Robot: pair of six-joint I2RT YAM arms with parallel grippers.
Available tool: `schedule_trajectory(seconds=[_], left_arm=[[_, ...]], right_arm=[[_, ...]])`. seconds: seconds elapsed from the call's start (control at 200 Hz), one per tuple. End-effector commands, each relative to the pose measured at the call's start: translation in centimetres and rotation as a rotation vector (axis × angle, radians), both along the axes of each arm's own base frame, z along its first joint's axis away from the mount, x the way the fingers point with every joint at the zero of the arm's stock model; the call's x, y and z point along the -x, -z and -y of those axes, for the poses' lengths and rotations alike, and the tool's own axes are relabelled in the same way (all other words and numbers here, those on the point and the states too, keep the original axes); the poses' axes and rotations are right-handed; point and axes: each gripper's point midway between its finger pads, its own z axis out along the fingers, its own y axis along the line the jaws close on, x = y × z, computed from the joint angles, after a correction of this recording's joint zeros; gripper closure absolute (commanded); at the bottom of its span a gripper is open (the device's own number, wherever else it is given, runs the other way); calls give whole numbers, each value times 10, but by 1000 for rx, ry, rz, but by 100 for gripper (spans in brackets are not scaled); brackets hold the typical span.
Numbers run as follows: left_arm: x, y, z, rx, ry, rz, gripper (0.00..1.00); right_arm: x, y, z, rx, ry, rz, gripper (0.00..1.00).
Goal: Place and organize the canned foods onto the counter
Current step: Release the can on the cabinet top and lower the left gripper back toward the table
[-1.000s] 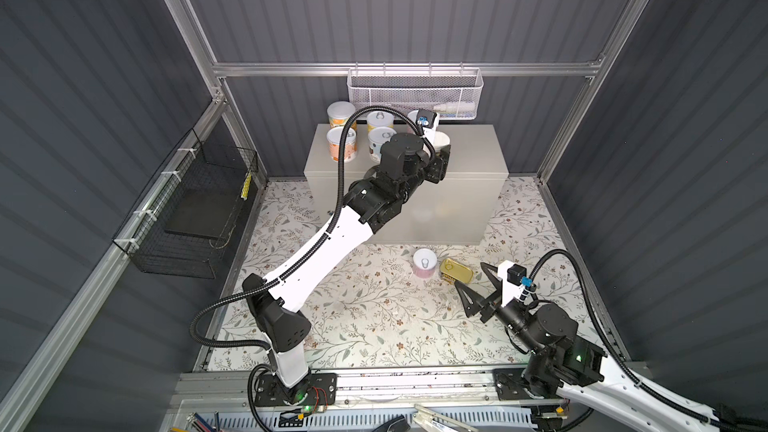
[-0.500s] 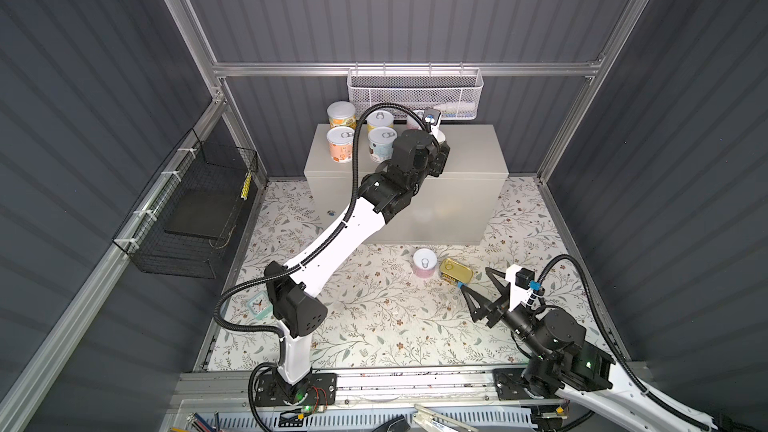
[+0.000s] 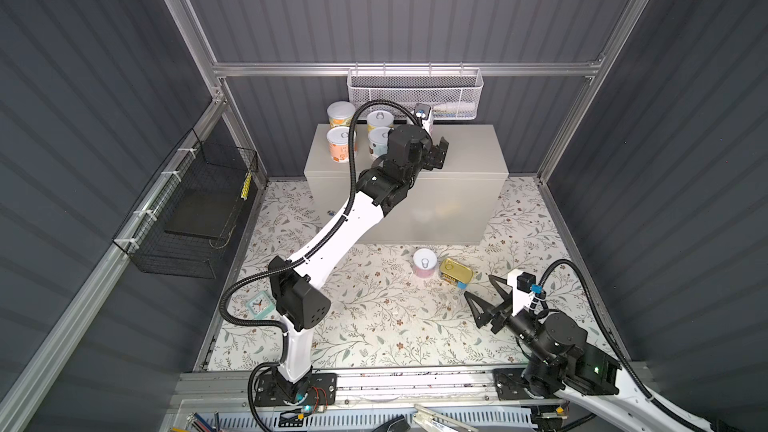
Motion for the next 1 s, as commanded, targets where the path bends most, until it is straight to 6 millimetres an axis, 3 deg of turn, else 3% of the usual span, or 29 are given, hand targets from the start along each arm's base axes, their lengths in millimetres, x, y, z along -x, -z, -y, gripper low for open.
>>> schedule_trajectory(seconds=[0.0, 0.335, 0.62, 0.835, 0.996], left_arm=[[21, -46, -13, 100, 27, 50, 0], [40, -55, -29, 99, 21, 48, 0], [68, -41, -42, 37, 55, 21, 0], [102, -29, -79, 10, 30, -17, 0], [129, -11, -125, -23, -64, -106, 0]], right_arm=[[-1, -9, 8, -19, 34, -4, 1], [-6, -5, 8, -15, 61, -43, 1], [-8, 2, 16, -25, 110, -98, 1], [-10, 8, 24, 11, 154, -132, 1], [-12, 19, 31, 26, 205, -205, 1]])
